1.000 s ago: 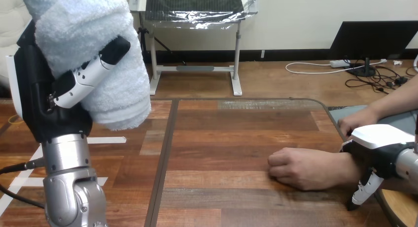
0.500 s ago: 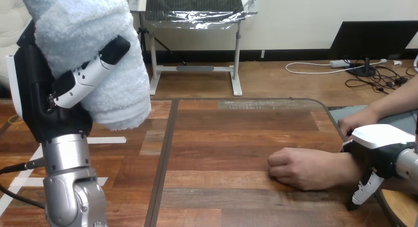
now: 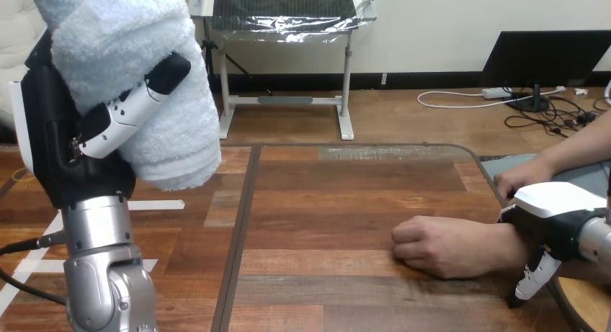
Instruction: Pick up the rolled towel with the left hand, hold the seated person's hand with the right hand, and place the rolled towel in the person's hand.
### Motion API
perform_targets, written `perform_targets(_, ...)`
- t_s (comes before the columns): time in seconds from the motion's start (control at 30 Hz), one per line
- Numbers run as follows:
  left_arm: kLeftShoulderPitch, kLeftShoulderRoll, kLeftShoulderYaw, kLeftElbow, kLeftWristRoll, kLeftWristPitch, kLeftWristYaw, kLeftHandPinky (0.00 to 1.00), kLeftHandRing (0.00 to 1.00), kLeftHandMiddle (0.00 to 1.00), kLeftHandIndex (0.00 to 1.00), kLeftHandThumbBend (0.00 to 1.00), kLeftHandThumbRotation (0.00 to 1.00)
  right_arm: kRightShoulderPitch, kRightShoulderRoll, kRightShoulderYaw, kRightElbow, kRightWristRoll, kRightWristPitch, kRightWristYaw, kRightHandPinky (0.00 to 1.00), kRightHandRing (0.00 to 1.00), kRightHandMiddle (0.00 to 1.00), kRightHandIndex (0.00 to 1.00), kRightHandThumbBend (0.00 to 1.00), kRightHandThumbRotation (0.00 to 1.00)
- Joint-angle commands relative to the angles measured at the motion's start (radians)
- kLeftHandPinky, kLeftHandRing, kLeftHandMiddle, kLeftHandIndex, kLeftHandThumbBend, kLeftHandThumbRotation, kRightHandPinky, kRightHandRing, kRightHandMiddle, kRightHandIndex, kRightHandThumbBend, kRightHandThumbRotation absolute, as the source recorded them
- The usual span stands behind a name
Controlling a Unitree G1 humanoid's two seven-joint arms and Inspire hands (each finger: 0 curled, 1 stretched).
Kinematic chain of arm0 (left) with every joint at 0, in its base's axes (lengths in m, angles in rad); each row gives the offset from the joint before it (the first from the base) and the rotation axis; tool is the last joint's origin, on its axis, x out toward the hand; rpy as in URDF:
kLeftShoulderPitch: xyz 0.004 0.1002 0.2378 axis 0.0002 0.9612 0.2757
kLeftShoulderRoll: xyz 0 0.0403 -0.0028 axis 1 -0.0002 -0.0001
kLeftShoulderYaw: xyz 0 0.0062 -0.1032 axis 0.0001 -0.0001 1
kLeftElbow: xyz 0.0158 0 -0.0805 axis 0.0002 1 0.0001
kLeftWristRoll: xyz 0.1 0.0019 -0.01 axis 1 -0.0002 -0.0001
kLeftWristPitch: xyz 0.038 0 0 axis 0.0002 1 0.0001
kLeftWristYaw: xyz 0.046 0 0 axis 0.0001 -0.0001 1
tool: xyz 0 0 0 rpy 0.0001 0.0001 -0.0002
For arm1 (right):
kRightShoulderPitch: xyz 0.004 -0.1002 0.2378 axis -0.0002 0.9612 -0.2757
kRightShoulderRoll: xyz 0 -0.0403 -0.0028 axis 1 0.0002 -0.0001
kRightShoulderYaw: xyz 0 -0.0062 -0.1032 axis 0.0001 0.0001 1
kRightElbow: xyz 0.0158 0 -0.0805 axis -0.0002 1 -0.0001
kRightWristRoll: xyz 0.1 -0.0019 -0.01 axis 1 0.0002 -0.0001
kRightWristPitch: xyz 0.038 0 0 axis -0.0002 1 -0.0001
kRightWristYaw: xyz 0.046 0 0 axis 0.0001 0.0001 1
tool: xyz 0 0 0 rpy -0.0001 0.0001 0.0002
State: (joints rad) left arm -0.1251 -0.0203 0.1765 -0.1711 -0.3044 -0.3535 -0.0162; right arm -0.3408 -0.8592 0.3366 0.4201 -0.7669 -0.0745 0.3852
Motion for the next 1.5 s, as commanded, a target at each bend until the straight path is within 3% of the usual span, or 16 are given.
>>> perform_targets(0.0,-0.043,-0.005,-0.009,-0.050,0.008,-0.014,0.000,0.20,0.26,0.32,0.36,0.48,0.00,-0.030,-0.026,-0.026,-0.001,0.001,0.007,-0.008,0.53,0.76,0.79,0.78,1.00,0.25)
perform_targets(1.47,-0.045,0.000,-0.004,-0.045,-0.009,-0.021,-0.012,0.19,0.25,0.32,0.37,0.49,0.00,-0.036,-0.020,-0.023,-0.003,0.001,0.008,-0.002,0.50,0.74,0.77,0.76,1.00,0.24)
